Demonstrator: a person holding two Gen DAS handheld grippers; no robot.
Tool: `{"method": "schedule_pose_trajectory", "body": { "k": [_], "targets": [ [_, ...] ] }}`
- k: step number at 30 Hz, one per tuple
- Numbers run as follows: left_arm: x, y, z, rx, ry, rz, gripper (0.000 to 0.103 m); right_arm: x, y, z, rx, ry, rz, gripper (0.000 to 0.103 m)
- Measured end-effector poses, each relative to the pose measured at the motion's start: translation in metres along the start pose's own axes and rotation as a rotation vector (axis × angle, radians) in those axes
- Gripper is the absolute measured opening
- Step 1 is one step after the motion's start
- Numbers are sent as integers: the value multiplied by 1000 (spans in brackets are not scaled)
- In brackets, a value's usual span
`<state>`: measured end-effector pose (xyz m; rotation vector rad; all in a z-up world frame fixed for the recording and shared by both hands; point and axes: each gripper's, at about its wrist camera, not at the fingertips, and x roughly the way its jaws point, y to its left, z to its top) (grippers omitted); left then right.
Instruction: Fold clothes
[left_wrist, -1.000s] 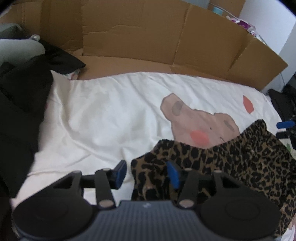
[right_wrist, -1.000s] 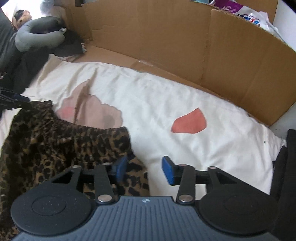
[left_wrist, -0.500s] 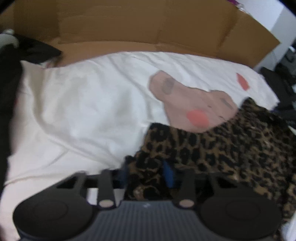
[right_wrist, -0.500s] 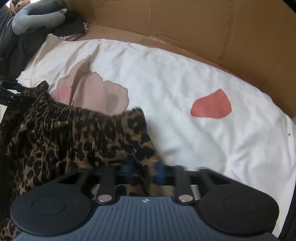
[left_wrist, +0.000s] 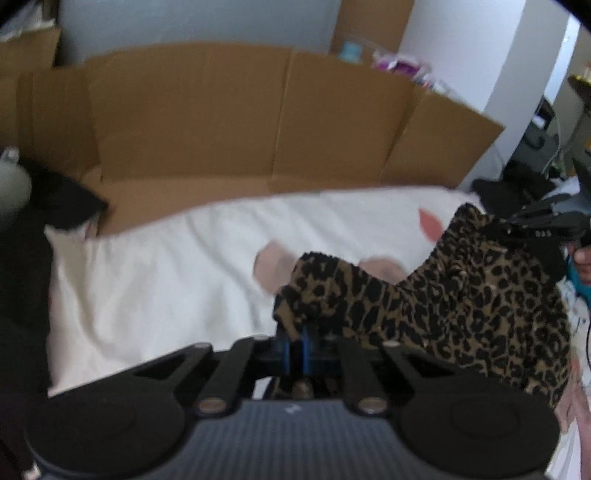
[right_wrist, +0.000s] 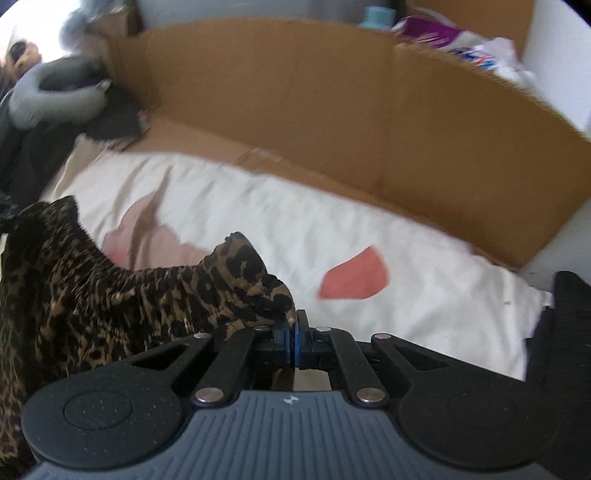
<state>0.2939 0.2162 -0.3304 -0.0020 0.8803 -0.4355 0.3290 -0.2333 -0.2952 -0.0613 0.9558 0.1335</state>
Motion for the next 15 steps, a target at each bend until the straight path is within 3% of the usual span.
{"method": "schedule_pose_trajectory", "body": {
  "k": [3, 15],
  "targets": [
    [5, -3, 12, 4, -39, 9, 7, -6, -12, 9, 31, -34, -36, 0],
    [51, 14, 40, 2, -2, 88, 7, 28, -26, 51, 1, -22, -129, 0]
  ]
}}
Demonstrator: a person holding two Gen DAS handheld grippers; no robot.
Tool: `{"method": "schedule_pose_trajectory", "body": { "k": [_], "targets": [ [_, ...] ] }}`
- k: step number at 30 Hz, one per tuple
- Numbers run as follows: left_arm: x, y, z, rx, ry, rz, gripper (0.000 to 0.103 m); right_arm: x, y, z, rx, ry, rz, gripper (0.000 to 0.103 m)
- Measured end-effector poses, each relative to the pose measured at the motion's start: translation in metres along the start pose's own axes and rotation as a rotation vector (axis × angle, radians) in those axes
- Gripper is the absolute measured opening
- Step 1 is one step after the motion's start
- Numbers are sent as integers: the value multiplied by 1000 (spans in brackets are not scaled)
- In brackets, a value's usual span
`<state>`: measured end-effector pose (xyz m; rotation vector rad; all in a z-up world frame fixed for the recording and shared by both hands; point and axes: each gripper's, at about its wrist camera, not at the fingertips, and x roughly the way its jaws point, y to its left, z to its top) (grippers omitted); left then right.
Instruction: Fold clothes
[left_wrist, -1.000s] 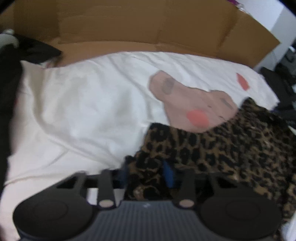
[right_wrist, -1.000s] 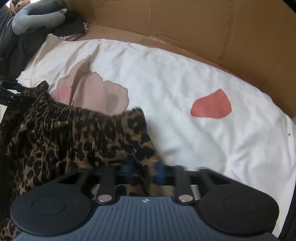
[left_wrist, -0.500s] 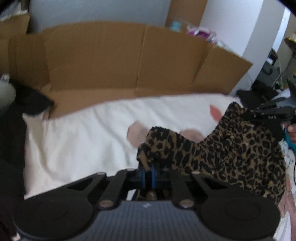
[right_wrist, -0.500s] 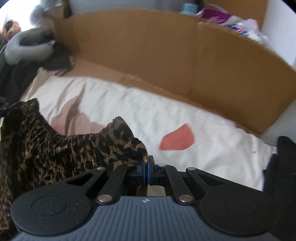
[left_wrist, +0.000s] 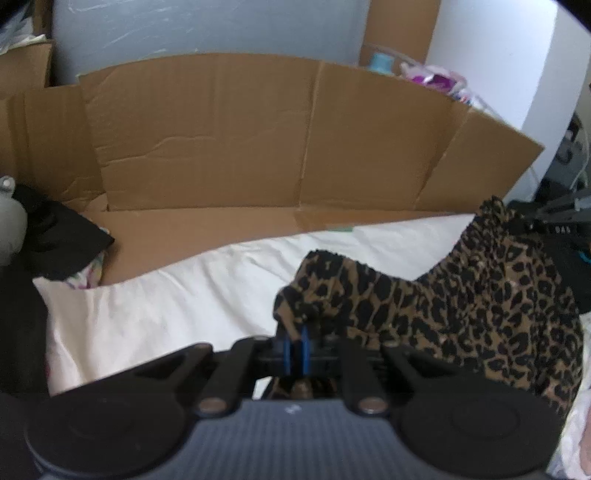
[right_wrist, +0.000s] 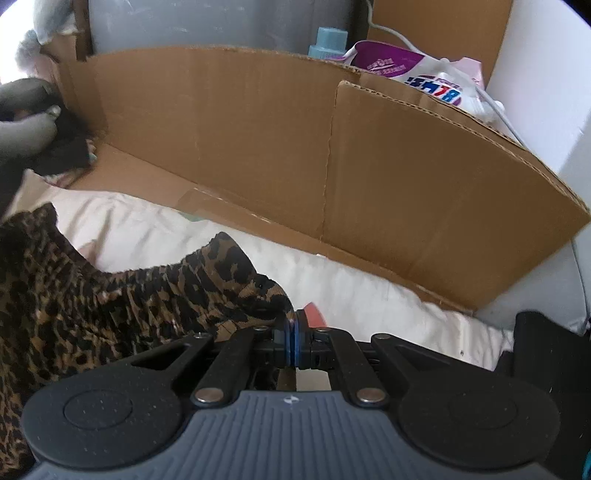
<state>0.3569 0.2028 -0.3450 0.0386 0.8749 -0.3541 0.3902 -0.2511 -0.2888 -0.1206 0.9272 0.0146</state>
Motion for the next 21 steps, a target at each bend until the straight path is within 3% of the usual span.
{"method": "schedule_pose_trajectory", "body": {
  "k": [5, 9, 10, 11, 12, 13, 18, 21],
  "targets": [
    [13, 5, 13, 8, 22, 61, 9, 20, 6, 15, -15, 13, -27, 0],
    [39, 2, 4, 23, 170, 129, 17, 41, 2, 22, 30, 98, 10, 7],
    [37, 0, 0, 29, 171, 137, 21, 40, 0, 21, 38, 105, 26, 20],
    [34, -1, -4, 21, 164, 134, 29, 35, -1, 20, 36, 94, 29, 26],
    [29, -1, -9, 1, 159, 120, 34, 29, -2, 18, 31, 78, 31, 44],
    [24, -2, -13, -17, 157, 108, 34, 22, -3, 15, 22, 62, 43, 54],
    [-1, -9, -31, -4, 187, 82, 34, -4, -7, -6, -92, 92, 128, 55],
    [-24, -14, -35, -18, 185, 88, 35, -28, -15, -20, -73, 104, 181, 55]
  ]
}}
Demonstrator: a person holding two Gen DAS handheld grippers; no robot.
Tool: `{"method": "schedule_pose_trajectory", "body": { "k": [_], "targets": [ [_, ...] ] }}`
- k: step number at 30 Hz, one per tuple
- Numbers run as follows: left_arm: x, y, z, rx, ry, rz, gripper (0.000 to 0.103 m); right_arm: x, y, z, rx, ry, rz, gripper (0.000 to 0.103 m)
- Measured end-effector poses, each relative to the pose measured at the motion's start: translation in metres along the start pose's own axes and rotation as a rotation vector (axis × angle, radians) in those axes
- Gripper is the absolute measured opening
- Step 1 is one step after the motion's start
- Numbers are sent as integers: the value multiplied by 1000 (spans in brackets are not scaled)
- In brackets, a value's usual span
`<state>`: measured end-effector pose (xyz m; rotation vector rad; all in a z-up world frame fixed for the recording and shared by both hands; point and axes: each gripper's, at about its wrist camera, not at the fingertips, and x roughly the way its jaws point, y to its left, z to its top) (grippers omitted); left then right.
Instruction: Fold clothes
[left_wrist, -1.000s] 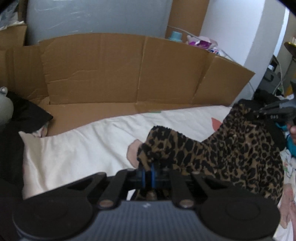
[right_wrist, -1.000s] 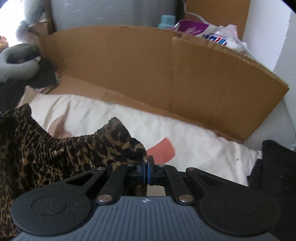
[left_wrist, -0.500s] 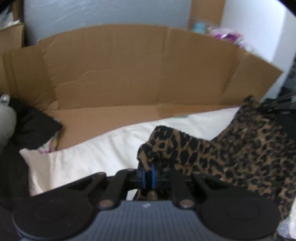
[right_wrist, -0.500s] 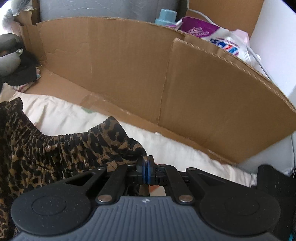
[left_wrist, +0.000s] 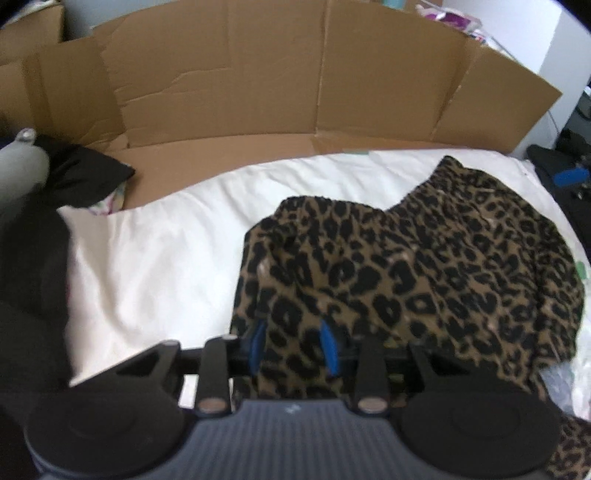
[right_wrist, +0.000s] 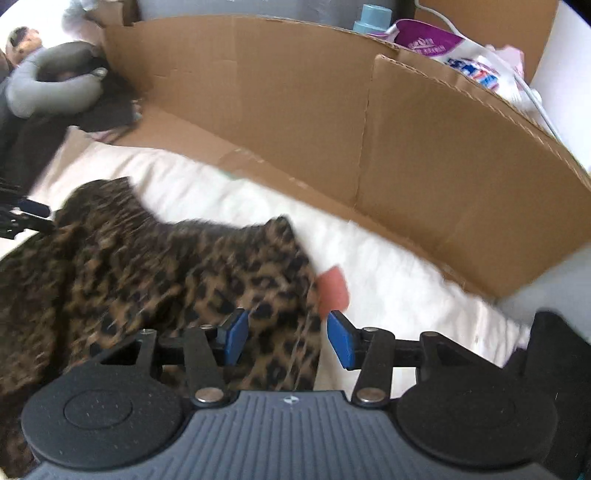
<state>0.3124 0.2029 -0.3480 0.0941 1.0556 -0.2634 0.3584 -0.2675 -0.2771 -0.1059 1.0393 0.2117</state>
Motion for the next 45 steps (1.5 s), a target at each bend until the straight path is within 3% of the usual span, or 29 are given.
{"method": "schedule_pose_trajectory", "body": {
  "k": [9, 17, 20, 28, 30, 35, 36, 39, 45],
  "targets": [
    [-55, -25, -37, -109, -42, 13, 36, -52, 8, -69, 155, -7, 115, 53],
    [-78, -38, -93, -143, -46, 81, 36, -52, 32, -113, 278, -25, 161, 52],
    [-76, -26, -113, -187, -17, 94, 36, -44, 39, -126, 335, -10, 173, 51],
    [-54, -11, -139, -220, -23, 79, 54, -15, 56, -151, 424, 74, 216, 51],
    [-47, -10, -140, -208, -39, 69, 63, -9, 60, -151, 426, 78, 229, 51],
    [-29, -14, -140, -152, -53, 41, 64, 3, 56, -150, 477, 79, 228, 51],
    [-27, -14, -139, -149, -54, 33, 62, 5, 54, -150, 494, 78, 232, 48],
    [-26, -16, -134, -148, -53, 3, 50, 12, 46, -150, 547, 103, 252, 8],
    [-42, -18, -127, -120, -78, -26, 49, -7, 32, -149, 552, 99, 250, 1]
  ]
}}
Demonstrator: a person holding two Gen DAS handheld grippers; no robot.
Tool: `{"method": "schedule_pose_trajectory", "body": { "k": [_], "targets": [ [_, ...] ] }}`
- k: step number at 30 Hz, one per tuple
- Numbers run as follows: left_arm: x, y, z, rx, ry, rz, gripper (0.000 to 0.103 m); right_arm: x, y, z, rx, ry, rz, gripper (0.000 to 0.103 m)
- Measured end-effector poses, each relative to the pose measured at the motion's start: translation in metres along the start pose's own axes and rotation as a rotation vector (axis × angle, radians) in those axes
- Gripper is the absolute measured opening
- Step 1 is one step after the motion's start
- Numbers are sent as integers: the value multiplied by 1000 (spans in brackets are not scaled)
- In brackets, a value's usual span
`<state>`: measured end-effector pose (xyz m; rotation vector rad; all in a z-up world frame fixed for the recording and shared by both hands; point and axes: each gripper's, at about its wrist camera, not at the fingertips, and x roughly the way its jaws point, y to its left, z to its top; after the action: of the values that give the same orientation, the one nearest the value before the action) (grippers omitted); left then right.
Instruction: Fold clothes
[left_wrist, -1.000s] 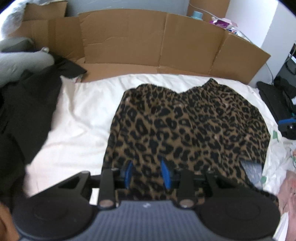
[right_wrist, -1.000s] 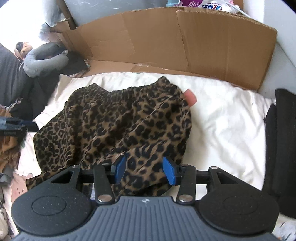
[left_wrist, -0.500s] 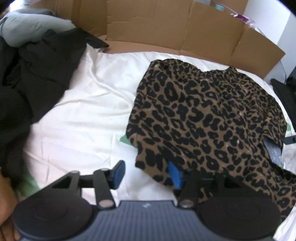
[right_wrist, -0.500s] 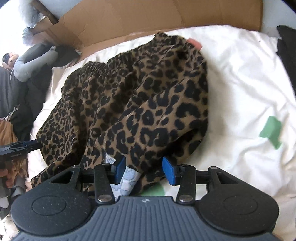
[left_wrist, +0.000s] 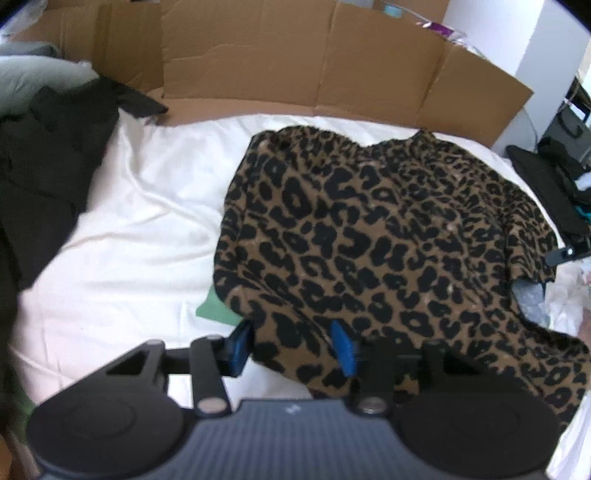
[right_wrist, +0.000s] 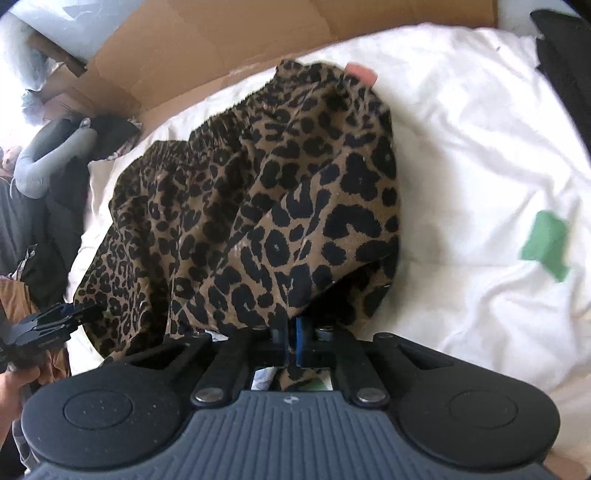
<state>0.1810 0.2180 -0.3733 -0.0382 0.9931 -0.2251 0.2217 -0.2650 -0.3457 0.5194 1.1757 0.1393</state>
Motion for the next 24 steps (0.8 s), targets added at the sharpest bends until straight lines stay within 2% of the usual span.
{"method": "schedule_pose_trajectory", "body": {
  "k": [6, 12, 18, 20, 22, 23, 24],
  "targets": [
    [-13, 2, -3, 10, -1, 14, 49, -51, -25, 2, -42, -21, -74, 0],
    [-27, 9, -15, 8, 27, 42, 48, -94, -57, 6, -31, -38, -142, 0],
    [-41, 8, -24, -33, 37, 53, 48, -108, -93, 11, 5, -79, -235, 0],
    [-42, 5, -27, -30, 39, 57, 48, -101, -104, 11, 29, -66, -228, 0],
    [-40, 5, -28, -21, 50, 68, 48, -95, -110, 7, 55, -68, -176, 2],
    [-38, 5, -28, -18, 57, 74, 48, -92, -110, 4, 55, -72, -159, 4],
    [-36, 6, -28, -14, 63, 79, 48, -88, -108, 2, 48, -68, -154, 14]
  ]
}}
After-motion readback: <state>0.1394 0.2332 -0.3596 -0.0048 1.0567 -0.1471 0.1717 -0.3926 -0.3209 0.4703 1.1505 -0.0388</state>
